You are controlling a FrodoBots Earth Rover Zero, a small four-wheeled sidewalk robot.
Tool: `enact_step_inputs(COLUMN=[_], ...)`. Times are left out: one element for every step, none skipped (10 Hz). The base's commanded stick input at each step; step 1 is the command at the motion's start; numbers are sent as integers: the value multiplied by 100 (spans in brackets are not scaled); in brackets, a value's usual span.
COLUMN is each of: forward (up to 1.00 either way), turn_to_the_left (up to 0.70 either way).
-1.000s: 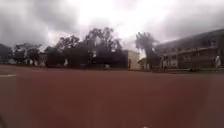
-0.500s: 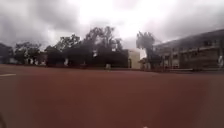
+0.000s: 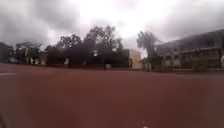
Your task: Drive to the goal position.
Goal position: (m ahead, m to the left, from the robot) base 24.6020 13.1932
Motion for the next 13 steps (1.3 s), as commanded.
enact_step_inputs(forward=[70, 70, 70, 70, 70, 70, 70, 70, 70, 70, 70, 70, 70], turn_to_the_left=[0, 0, 0, 0, 0, 0, 0, 0, 0, 0, 0, 0, 0])
